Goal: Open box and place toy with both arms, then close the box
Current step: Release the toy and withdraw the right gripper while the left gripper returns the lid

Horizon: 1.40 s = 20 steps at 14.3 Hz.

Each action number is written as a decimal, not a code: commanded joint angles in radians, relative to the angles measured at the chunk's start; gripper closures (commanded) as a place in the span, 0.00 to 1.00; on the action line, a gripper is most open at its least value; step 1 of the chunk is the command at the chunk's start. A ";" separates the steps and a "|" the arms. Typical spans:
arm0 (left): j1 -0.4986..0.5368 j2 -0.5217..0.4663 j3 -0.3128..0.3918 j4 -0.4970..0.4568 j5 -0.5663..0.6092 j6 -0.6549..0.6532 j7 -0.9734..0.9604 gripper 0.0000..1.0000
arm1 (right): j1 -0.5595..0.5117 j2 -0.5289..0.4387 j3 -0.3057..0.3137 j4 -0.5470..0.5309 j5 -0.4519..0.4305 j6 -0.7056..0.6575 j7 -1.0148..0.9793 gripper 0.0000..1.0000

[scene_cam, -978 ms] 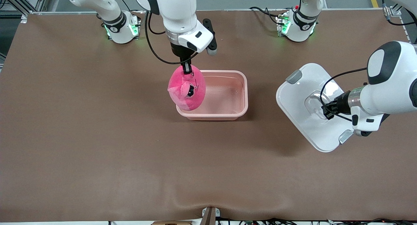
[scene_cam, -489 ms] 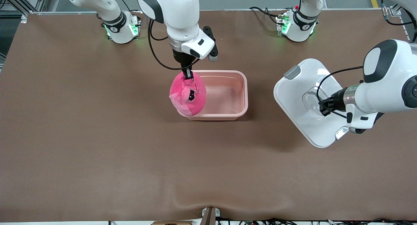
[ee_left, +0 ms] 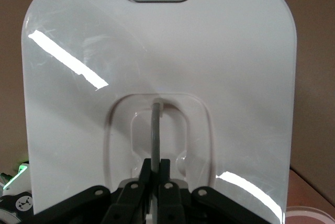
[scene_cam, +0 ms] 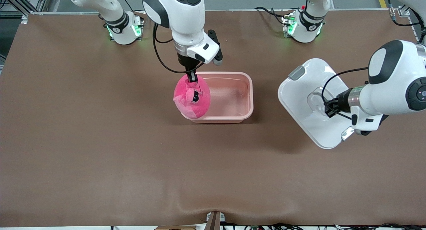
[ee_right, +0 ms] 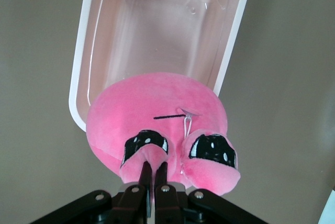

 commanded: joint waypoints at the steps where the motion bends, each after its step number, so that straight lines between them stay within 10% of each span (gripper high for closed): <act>1: 0.005 -0.017 -0.002 0.003 -0.015 -0.020 -0.011 1.00 | 0.012 0.002 -0.006 -0.013 -0.018 0.015 0.006 0.26; 2: 0.002 -0.017 -0.002 0.003 -0.015 -0.020 -0.012 1.00 | 0.006 0.002 -0.006 -0.012 -0.018 0.015 -0.008 0.00; 10: 0.001 -0.027 -0.085 0.006 -0.022 -0.010 -0.139 1.00 | -0.063 -0.052 -0.017 0.005 -0.007 -0.040 0.018 0.00; 20: -0.243 0.025 -0.183 -0.009 0.006 0.249 -0.910 1.00 | -0.376 -0.173 -0.006 0.001 0.015 -0.181 0.430 0.00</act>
